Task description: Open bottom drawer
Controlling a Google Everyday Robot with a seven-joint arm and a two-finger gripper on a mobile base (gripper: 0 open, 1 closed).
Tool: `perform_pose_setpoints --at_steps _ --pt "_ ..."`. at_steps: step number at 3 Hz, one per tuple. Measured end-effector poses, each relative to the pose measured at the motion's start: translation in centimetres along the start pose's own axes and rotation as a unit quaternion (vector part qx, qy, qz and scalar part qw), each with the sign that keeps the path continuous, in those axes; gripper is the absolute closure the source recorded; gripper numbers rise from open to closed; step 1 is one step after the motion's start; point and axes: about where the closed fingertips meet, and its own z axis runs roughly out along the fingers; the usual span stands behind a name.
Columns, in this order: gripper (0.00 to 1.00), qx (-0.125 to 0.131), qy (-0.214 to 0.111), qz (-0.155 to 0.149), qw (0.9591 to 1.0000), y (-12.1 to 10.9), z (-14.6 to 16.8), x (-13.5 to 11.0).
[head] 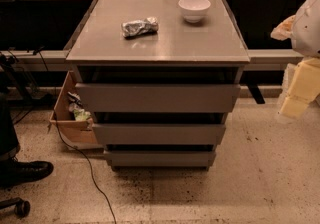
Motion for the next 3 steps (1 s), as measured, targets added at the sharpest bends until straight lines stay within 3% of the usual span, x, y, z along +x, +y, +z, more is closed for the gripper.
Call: perform_pose_setpoints --at_steps 2,3 --pt "0.00 0.002 0.001 -0.001 1.0000 0.7 1.5 0.5" --pt "0.00 -0.010 -0.009 -0.006 0.9999 2.4 5.7 1.6"
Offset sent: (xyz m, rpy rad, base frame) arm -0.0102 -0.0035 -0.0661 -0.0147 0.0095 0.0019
